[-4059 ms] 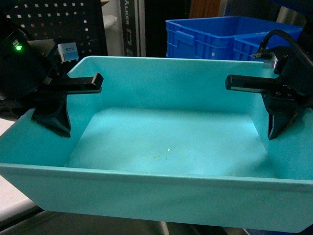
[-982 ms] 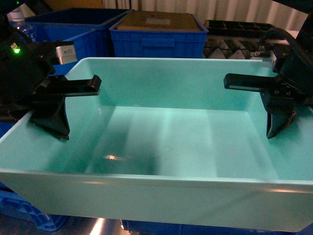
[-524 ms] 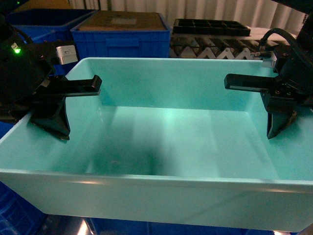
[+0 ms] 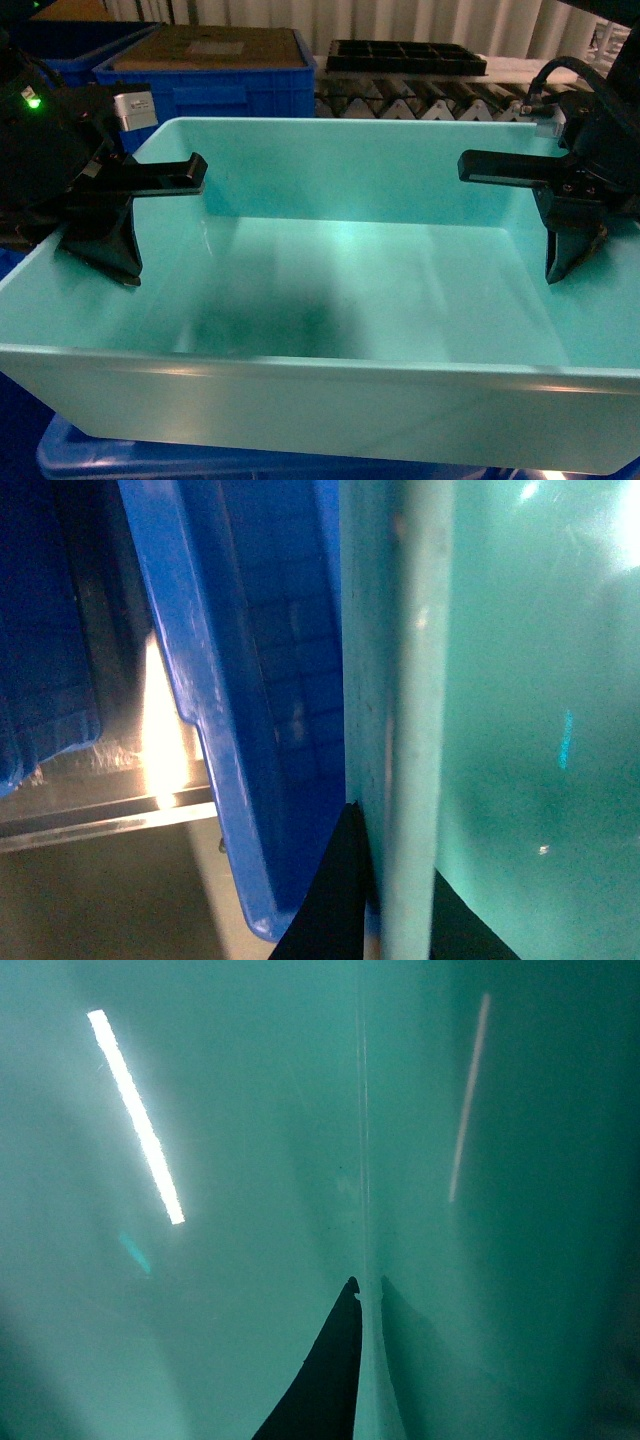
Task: Stack blue boxes stably on right
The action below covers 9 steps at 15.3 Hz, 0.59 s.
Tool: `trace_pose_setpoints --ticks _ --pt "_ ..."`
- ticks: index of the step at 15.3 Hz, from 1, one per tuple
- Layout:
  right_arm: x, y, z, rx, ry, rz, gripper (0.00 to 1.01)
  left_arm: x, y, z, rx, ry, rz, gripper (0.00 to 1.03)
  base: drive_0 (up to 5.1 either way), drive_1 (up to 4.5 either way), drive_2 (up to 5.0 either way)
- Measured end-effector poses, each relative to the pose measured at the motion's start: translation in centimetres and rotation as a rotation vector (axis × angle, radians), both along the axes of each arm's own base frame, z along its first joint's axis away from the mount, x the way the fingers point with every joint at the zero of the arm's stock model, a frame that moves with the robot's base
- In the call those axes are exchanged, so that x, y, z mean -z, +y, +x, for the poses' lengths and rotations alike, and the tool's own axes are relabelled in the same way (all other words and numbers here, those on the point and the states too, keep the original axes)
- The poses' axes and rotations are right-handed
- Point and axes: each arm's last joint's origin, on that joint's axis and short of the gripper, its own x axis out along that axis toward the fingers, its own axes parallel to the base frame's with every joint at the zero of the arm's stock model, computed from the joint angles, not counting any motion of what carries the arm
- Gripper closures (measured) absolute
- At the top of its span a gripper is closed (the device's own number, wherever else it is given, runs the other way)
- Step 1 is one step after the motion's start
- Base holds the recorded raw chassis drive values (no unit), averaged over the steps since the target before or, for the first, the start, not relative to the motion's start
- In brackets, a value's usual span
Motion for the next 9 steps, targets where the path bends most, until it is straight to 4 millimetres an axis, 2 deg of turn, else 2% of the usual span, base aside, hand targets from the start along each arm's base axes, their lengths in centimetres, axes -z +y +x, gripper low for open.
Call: trace_pose_setpoints --ticks 2,4,7,9 --pt "0.0 0.0 -0.01 0.0 0.001 -0.001 0.94 0.0 0.0 0.0 0.0 0.0 0.0 1.01 0.1 4.2 -4.0" --pt "0.08 0.0 0.06 0.001 0.0 0.0 0.94 0.04 -0.02 0.12 -0.001 -0.003 0.002 1.01 0.0 0.0 0.0" --pt "0.01 0.17 -0.03 -0.003 -0.001 0.0 0.94 -0.03 0.1 0.08 -0.004 -0.001 0.003 1.01 3.9 -1.27 -3.1" --pt "0.01 0.16 -0.03 -0.003 -0.001 0.0 0.94 -0.04 0.08 0.1 -0.003 -0.004 0.001 1.01 0.0 0.0 0.0"
